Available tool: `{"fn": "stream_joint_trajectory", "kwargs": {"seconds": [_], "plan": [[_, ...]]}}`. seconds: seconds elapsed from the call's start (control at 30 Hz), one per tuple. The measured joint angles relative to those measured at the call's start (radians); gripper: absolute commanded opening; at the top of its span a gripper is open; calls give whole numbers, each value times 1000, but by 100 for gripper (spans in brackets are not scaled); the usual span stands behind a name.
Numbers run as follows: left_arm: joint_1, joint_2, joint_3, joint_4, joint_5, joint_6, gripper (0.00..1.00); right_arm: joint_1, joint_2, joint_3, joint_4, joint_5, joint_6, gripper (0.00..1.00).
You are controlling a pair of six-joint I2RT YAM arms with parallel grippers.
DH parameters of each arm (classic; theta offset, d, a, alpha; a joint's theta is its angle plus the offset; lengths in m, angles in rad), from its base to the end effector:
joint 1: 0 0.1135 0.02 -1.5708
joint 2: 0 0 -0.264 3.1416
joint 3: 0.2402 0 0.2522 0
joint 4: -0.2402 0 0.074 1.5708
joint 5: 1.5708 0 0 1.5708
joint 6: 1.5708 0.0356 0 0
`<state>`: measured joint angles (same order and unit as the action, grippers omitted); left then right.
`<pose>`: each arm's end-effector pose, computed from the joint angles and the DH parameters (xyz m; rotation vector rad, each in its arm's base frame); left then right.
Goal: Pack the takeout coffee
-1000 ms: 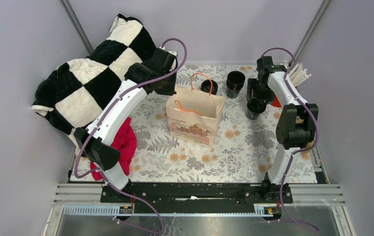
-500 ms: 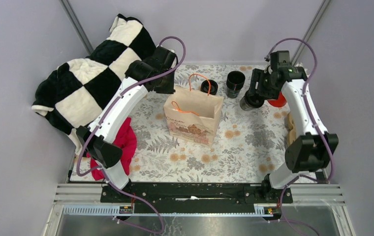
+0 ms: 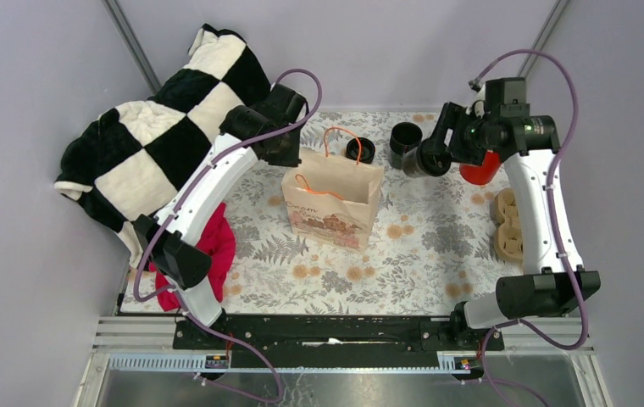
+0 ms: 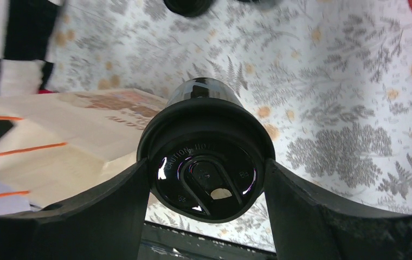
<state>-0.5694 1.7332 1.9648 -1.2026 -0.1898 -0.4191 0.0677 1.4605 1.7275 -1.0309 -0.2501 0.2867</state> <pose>0.2974 -0.1824 0.3987 0.1154 2.5207 -0.1586 0.2885 0.0284 0.4233 0.1314 2.3485 0.4674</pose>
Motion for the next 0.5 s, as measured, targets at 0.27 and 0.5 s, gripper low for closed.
{"fn": "stream_joint_trajectory", "kwargs": {"seconds": [0.27,0.5], "plan": [[0,3,-11,15,12,20,0,45,0,273,-31,-169,11,53],[0,-27,-55,76,42,43,0,266,18,463,-9,-294,12,47]]}}
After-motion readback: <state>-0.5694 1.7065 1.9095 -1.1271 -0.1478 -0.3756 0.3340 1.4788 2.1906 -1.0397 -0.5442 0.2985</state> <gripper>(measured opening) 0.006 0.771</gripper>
